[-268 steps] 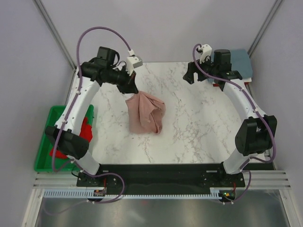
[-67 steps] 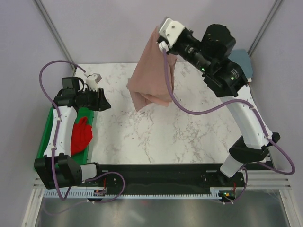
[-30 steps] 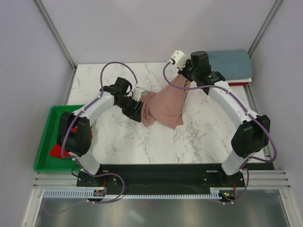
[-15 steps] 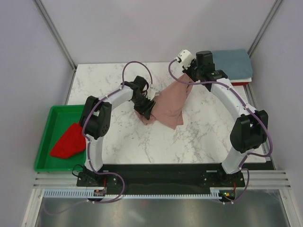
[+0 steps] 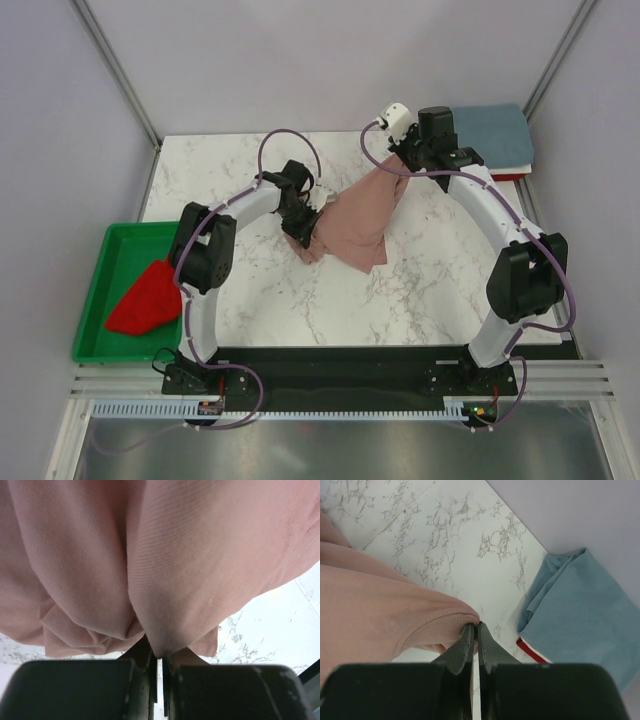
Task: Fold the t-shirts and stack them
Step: Flatten the tshirt out
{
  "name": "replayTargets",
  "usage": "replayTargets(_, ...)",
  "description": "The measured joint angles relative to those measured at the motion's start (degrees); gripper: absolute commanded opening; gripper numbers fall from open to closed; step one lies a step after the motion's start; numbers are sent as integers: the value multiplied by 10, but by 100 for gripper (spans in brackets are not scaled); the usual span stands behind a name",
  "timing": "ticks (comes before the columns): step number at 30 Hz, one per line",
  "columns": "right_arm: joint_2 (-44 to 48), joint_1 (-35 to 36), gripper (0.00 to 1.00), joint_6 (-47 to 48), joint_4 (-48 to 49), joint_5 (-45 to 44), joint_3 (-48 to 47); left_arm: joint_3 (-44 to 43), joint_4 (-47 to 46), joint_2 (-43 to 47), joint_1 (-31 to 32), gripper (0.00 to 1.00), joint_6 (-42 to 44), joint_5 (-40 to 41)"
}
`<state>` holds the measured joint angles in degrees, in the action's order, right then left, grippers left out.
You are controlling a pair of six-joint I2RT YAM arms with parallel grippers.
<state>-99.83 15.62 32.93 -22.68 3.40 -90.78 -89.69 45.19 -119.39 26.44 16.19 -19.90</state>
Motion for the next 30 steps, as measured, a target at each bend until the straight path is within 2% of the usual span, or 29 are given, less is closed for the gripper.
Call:
replayTargets(3,5,0,0,-3,-1,1,0,7,2,22,0,2,2,1)
replayTargets(7,44,0,0,-4,-7,17,5,19,14,117,-1,2,11,8)
replayTargets(13,185,0,0,-26,-16,52,22,41,23,329,-14,2,47,32)
replayTargets(21,354,0,0,-96,-62,109,24,60,64,519,-33,2,101,54)
replayTargets(26,428,0,0,-134,-100,120,36,58,63,607,-33,2,160,65)
replayTargets(30,452,0,0,-139,-106,110,66,66,31,620,-33,2,220,60)
